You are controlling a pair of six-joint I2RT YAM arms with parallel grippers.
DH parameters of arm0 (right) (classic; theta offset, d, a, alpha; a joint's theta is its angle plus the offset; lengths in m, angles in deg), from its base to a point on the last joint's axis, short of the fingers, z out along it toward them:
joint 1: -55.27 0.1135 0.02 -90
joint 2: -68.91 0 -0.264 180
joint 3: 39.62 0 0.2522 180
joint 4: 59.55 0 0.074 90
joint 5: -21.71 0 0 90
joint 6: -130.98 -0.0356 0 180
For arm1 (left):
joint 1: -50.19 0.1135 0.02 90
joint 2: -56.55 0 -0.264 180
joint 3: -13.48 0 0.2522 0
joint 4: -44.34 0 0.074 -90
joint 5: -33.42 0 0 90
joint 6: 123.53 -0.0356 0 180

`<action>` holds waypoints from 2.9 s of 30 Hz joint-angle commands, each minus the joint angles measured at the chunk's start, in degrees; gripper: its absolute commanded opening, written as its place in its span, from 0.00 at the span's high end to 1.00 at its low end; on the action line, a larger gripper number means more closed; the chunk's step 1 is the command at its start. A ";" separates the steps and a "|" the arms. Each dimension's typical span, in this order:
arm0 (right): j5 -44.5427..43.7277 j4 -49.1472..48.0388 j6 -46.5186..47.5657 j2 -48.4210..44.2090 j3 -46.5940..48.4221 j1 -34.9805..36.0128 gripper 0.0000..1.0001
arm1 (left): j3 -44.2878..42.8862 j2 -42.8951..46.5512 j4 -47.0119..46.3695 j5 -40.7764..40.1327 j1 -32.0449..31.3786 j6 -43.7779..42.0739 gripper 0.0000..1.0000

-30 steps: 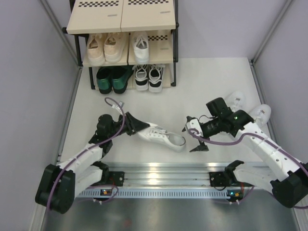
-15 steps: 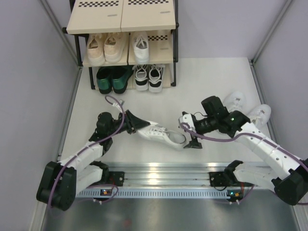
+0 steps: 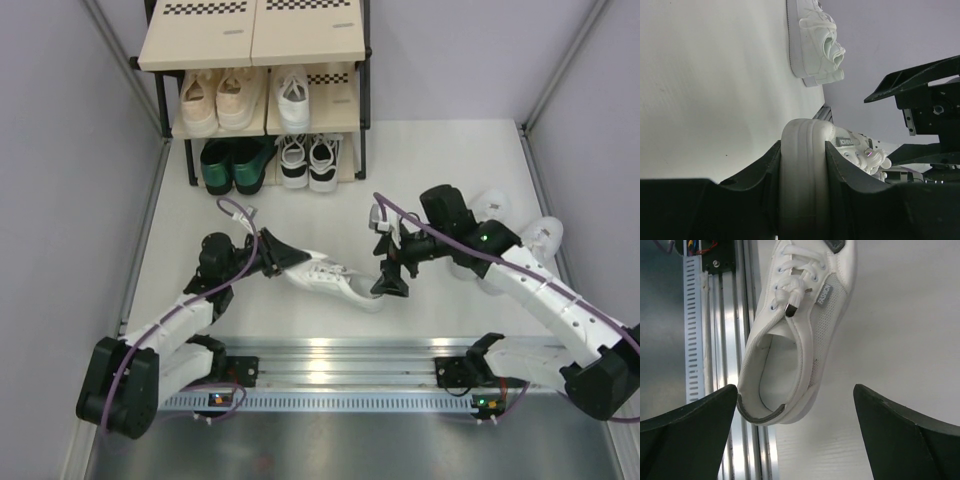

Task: Place and organize the shoes onto the shoe shelf
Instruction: Pick up the shoe at the center of the board, then place the shoe at the shoe shelf.

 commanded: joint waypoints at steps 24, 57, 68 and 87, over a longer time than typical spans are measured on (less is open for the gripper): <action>-13.00 -1.05 -3.69 14.05 11.85 7.06 1.00 | -6.80 0.29 -6.17 2.76 0.25 0.28 1.00; -17.37 -10.52 -12.65 16.95 29.07 -8.23 1.00 | -33.43 24.54 57.54 -32.65 5.00 -38.56 0.02; -23.19 -17.91 -23.20 26.09 43.22 -9.64 1.00 | -22.62 43.88 62.21 -35.29 5.00 -34.97 0.02; -33.99 -26.62 -36.74 33.73 50.96 -10.70 1.00 | -20.43 47.84 63.62 -36.53 5.00 -31.71 0.02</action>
